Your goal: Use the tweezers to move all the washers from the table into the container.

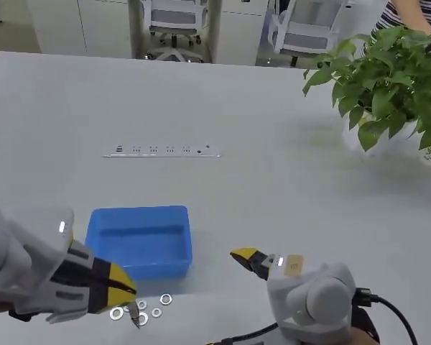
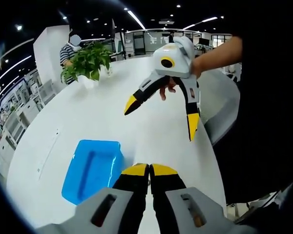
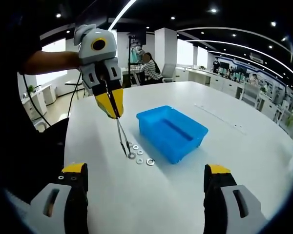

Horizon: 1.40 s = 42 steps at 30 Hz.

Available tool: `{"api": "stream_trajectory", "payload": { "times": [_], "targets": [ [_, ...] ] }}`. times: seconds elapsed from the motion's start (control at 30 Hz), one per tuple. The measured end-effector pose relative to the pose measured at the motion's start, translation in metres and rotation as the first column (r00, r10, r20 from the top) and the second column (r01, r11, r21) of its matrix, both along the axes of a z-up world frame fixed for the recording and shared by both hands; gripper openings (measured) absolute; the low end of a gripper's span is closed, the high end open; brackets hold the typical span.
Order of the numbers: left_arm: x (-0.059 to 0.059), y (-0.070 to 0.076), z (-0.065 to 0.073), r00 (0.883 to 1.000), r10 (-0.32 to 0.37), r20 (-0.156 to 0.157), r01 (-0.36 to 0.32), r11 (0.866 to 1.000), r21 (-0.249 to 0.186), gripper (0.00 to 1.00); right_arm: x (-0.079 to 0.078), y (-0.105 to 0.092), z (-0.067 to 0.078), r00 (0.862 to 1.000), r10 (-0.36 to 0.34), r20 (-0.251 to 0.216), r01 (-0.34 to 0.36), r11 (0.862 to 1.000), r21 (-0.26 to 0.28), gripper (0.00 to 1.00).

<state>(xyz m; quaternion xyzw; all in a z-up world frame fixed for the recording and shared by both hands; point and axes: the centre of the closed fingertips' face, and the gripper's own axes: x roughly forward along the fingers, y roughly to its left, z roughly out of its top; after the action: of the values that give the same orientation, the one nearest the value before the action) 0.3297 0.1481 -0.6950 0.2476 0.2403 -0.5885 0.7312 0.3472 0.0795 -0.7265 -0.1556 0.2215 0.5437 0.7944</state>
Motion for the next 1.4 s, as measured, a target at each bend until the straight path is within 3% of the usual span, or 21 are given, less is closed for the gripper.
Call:
{"api": "stream_trajectory", "payload": {
  "times": [0.53,0.77,1.03,1.4],
  "targets": [
    [0.001,-0.002,0.001,1.0,-0.007,-0.017,0.007,1.0,-0.021,0.05,-0.002,0.007,-0.001,0.999,0.039,0.008,-0.039,0.999,0.002,0.97],
    [0.001,-0.002,0.001,1.0,-0.018,-0.022,0.017,1.0,-0.025,0.05,-0.004,0.019,-0.004,0.995,0.1,0.002,-0.1,0.995,0.001,0.86],
    [0.002,-0.002,0.0,0.999,-0.027,-0.026,0.027,0.999,-0.027,0.05,-0.011,0.035,-0.01,0.976,0.218,0.02,-0.217,0.976,-0.019,0.67],
    [0.0,0.0,0.0,0.999,-0.035,-0.035,0.034,0.999,-0.023,0.05,-0.014,0.054,-0.019,0.945,0.324,0.03,-0.323,0.945,-0.048,0.48]
  ]
}}
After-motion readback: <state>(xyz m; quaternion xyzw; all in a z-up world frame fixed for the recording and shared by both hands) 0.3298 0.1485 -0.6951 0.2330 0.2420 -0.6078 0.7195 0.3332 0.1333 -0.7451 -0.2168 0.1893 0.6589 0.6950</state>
